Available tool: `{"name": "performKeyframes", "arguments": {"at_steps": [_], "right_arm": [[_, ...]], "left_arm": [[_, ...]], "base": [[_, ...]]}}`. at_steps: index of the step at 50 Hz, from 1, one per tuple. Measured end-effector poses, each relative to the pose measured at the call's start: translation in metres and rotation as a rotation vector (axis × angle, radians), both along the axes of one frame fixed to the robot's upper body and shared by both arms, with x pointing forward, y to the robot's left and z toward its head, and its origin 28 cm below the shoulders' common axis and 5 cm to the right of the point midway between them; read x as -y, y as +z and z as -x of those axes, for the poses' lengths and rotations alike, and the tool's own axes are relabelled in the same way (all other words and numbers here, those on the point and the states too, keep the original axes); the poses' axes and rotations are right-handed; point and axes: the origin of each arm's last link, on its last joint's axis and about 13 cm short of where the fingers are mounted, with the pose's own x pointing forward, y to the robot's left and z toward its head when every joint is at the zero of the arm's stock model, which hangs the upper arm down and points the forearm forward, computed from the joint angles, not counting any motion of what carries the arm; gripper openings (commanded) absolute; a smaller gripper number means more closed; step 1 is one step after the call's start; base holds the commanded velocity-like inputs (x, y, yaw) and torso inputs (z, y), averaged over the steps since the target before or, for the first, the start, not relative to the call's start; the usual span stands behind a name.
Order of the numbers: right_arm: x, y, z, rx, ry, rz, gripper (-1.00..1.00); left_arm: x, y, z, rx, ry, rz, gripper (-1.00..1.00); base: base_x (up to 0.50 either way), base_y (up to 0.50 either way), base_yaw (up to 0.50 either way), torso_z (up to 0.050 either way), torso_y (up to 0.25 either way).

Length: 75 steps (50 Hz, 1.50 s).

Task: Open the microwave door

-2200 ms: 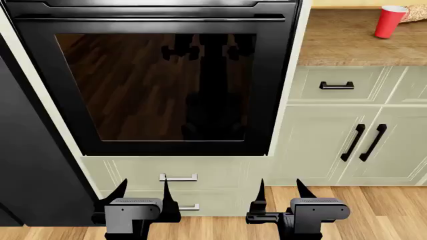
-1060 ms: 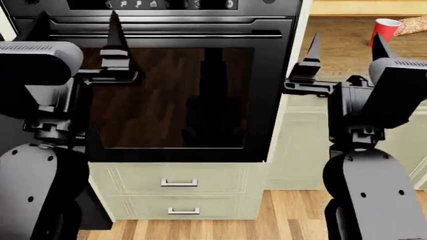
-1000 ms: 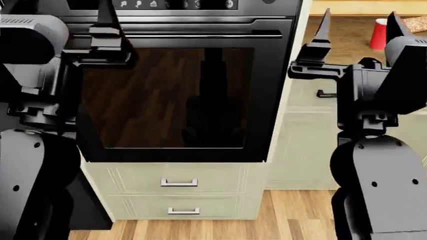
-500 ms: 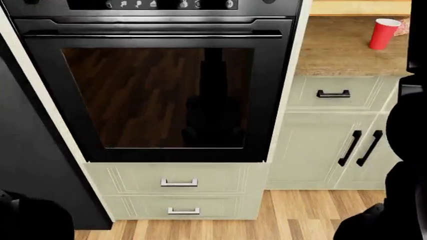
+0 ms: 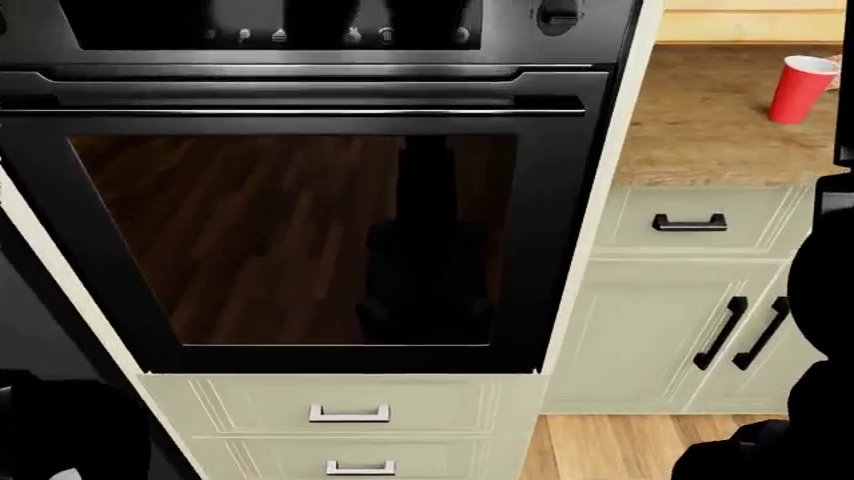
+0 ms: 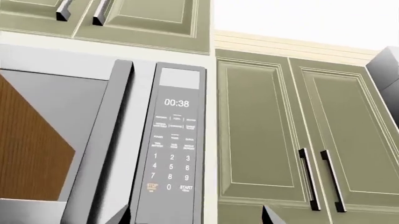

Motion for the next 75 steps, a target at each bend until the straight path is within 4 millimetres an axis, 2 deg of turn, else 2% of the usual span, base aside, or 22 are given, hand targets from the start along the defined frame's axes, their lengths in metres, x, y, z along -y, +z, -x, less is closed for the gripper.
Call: {"name": "performKeyframes", "arguments": {"at_steps": [10,35,64,75], "right_arm": [[0.001,-0.001,0.000,-0.003,0.000,-0.004,1.00],[0.002,-0.004,0.001,-0.011,0.023,-0.032,1.00],[0.001,-0.009,0.000,-0.021,0.039,-0.032,1.00],[0.002,-0.011,0.000,-0.022,0.040,-0.042,1.00]], "left_arm": [[0.002,0.001,0.001,-0.002,-0.008,-0.003,1.00],[0.004,0.004,0.002,0.006,-0.020,-0.013,1.00],[0.006,0.006,0.001,-0.001,-0.024,-0.021,1.00],[0.008,0.010,0.000,-0.024,-0.016,-0.039,1.00]], "base": [[0.30,-0.02,0.00,0.000,0.000],[0.00,-0.50,0.00,0.000,0.000],[0.28,-0.01,0.00,0.000,0.001],[0.00,0.00,0.00,0.000,0.000]]}}
